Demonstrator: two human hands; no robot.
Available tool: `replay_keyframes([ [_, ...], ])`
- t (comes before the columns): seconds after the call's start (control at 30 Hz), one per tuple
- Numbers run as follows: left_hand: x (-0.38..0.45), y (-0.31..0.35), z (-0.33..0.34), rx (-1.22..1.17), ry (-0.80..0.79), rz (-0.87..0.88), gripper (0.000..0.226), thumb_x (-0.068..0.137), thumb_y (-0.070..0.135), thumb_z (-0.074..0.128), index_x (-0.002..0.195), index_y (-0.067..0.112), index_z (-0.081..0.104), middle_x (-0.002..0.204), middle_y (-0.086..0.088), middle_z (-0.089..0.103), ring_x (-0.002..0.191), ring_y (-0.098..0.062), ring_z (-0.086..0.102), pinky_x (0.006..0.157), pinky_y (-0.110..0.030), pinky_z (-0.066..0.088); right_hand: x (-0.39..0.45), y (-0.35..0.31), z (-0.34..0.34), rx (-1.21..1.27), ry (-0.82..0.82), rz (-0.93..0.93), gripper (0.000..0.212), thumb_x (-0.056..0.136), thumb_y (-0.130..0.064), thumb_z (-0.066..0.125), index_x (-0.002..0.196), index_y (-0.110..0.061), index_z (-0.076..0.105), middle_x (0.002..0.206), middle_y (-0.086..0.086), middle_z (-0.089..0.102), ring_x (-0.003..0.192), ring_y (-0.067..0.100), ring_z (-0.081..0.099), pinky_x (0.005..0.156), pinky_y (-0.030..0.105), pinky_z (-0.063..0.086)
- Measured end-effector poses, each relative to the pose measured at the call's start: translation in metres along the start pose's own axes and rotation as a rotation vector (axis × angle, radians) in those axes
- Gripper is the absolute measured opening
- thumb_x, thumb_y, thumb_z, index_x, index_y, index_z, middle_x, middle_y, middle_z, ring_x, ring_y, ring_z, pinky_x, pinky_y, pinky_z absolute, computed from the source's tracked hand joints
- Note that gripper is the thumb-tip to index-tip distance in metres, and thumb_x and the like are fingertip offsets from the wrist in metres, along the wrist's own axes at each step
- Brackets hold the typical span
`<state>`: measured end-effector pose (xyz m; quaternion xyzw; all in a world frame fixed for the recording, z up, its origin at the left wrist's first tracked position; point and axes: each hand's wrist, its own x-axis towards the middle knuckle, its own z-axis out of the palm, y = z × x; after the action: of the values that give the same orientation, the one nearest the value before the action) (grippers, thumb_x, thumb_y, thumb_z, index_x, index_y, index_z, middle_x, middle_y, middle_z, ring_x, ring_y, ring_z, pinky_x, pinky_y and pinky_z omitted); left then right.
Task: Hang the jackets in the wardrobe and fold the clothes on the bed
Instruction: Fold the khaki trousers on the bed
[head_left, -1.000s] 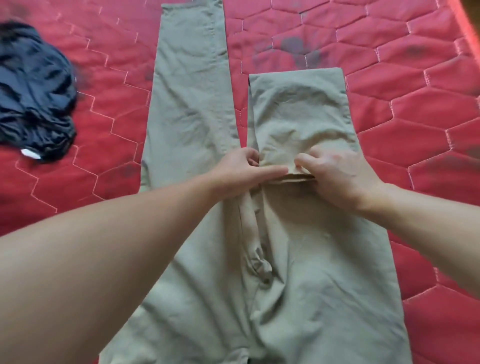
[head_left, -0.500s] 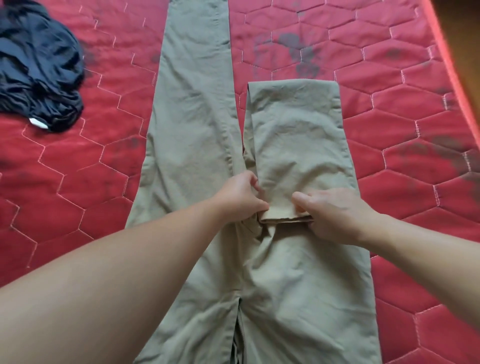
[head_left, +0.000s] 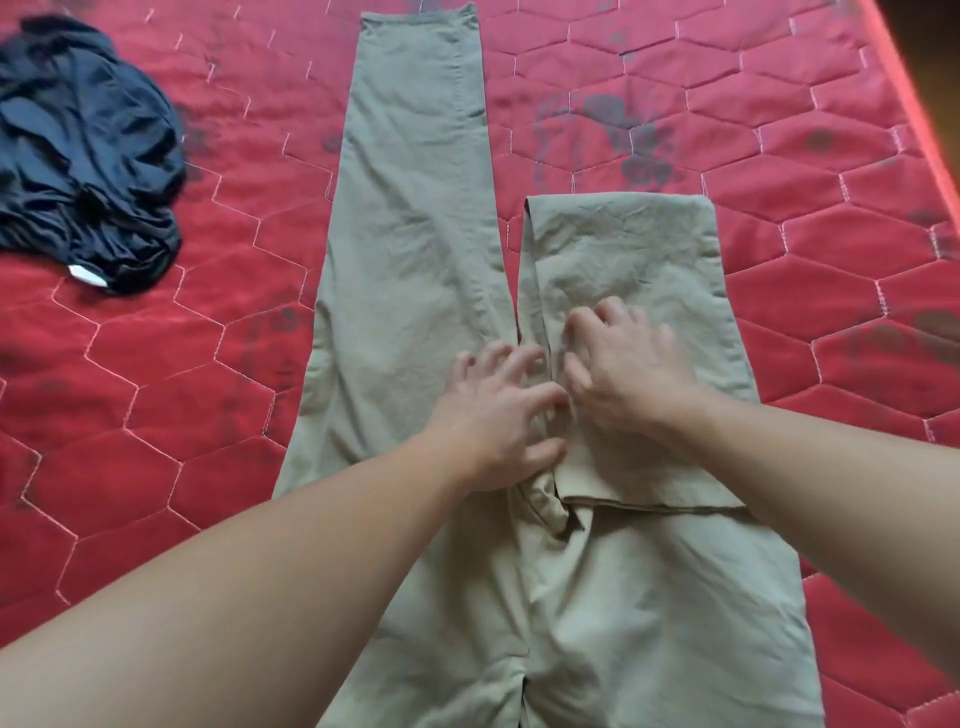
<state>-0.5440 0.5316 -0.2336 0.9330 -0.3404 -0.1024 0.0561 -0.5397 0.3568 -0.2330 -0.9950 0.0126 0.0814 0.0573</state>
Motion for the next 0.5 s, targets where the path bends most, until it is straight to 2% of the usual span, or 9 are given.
replay_keyframes([
  [0.03,0.003,-0.004,0.002,0.017,0.001,0.064,0.052,0.077,0.068,0.052,0.124,0.045,0.048,0.157,0.005,0.021,0.144,-0.024,0.012,0.113,-0.047,0.010,0.011,0.000,0.001,-0.010,0.010,0.017,0.045,0.090,-0.044,0.038,0.132,-0.029,0.039,0.140,0.005,0.039,0.127,0.028,0.037,0.093,0.046,0.036],
  [0.1,0.013,-0.011,0.005,0.000,-0.031,0.149,0.058,0.074,0.068,0.053,0.125,0.044,0.045,0.163,0.004,0.005,0.149,-0.020,-0.003,0.117,-0.050,-0.005,0.033,0.001,0.002,-0.047,-0.037,0.037,0.057,0.093,-0.043,0.035,0.147,-0.032,0.020,0.158,0.002,0.016,0.143,0.028,0.019,0.106,0.051,0.026],
  [0.17,0.024,-0.017,0.009,-0.031,-0.060,0.191,0.062,0.069,0.070,0.054,0.122,0.041,0.042,0.163,0.000,0.004,0.149,-0.019,-0.005,0.117,-0.050,-0.008,0.054,0.005,0.003,-0.072,-0.064,0.045,0.060,0.095,-0.040,0.030,0.151,-0.034,0.009,0.163,-0.004,0.001,0.148,0.026,0.005,0.113,0.056,0.016],
  [0.33,0.026,-0.021,0.027,-0.070,0.031,0.185,0.062,0.060,0.073,0.049,0.112,0.039,0.044,0.160,0.001,0.020,0.149,-0.020,0.004,0.119,-0.050,0.000,0.112,0.016,0.004,-0.066,-0.045,0.042,0.059,0.096,-0.049,0.022,0.152,-0.037,0.006,0.163,-0.006,-0.003,0.149,0.024,-0.001,0.111,0.063,0.007],
  [0.43,0.026,-0.022,0.032,-0.074,0.076,0.198,0.063,0.058,0.073,0.048,0.110,0.038,0.045,0.158,0.001,0.026,0.149,-0.022,0.011,0.118,-0.052,0.008,0.133,0.029,0.004,-0.084,-0.060,0.025,0.061,0.094,-0.058,0.018,0.152,-0.039,0.006,0.163,-0.003,0.000,0.149,0.023,0.001,0.113,0.061,0.005],
  [0.5,0.026,-0.022,0.031,-0.090,0.064,0.201,0.064,0.058,0.074,0.049,0.111,0.038,0.045,0.158,0.001,0.025,0.149,-0.023,0.011,0.117,-0.054,0.010,0.129,0.055,0.005,-0.092,-0.024,0.114,0.067,0.091,-0.066,0.016,0.152,-0.039,0.007,0.163,0.000,0.000,0.149,0.021,0.000,0.115,0.058,0.004],
])
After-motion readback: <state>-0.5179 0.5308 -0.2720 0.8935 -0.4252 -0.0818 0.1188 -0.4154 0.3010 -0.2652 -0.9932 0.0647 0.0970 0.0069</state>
